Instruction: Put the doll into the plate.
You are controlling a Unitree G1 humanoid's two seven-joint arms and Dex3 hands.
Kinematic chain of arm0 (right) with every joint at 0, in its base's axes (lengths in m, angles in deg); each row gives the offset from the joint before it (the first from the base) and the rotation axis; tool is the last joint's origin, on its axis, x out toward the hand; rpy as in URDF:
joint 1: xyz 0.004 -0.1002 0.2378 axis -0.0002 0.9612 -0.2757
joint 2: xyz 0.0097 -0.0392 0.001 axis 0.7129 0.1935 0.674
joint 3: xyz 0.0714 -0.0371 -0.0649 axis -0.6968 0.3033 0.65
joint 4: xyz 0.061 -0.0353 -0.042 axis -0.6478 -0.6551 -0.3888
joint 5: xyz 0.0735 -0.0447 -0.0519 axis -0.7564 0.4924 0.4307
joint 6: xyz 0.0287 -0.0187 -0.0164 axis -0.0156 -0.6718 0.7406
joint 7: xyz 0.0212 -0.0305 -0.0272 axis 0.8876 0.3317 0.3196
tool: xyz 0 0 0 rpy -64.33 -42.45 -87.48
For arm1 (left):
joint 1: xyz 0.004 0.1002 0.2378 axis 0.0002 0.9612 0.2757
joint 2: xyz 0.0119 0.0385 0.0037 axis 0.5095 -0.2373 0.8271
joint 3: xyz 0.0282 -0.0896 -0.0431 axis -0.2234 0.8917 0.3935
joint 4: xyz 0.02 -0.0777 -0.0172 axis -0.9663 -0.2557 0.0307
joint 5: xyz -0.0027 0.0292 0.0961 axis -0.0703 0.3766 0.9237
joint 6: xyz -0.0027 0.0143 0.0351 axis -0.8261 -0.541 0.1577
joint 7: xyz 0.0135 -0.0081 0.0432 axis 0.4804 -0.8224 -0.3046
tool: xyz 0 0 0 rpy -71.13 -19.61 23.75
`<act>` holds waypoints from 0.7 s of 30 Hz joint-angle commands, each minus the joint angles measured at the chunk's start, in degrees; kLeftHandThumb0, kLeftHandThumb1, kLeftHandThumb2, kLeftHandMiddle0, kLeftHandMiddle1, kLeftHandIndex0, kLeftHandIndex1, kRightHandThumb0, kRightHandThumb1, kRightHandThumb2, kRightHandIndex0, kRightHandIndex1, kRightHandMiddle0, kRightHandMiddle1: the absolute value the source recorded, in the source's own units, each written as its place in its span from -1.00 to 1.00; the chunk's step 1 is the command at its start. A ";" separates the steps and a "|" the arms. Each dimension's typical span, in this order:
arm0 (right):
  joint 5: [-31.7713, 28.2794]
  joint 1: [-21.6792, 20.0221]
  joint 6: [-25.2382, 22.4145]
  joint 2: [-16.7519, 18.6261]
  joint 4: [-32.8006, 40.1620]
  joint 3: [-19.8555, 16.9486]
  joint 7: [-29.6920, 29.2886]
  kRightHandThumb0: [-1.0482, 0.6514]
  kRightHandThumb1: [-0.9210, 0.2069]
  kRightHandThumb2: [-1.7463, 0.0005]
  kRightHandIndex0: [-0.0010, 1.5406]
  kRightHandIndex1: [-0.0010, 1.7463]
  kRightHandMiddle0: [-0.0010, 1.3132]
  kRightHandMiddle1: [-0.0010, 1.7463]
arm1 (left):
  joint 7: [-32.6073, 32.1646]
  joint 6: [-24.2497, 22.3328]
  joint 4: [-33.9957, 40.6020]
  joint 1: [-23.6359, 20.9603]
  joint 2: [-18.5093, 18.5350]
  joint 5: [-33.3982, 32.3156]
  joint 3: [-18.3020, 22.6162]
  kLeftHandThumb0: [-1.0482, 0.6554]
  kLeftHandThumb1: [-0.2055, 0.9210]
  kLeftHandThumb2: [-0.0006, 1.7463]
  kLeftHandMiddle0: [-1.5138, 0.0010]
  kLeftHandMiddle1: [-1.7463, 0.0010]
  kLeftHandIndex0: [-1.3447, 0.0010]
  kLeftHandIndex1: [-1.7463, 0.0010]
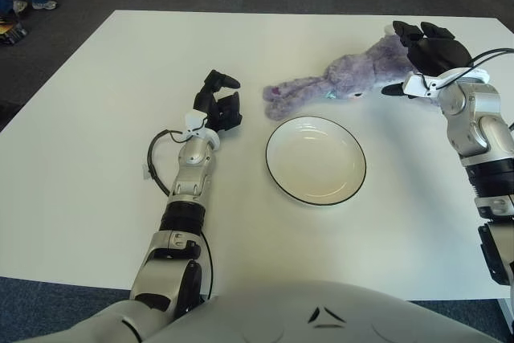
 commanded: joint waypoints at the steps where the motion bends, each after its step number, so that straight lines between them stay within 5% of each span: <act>1: -0.88 -2.23 1.55 -0.13 -2.26 0.43 -1.74 -0.67 -0.15 0.26 -1.00 -1.00 -1.00 -0.83 | -0.17 0.88 -2.04 2.59 -0.44 -0.18 0.05 -0.24 0.44 0.09 -0.54 -1.00 0.41 -1.00; 21: -1.31 -7.82 6.46 -0.25 -12.19 2.78 -3.60 -0.81 -0.34 0.33 -1.00 -1.00 -1.00 -0.67 | -0.50 0.62 -1.52 2.86 -0.51 0.22 -0.06 -0.23 0.45 0.08 -0.53 -1.00 0.42 -1.00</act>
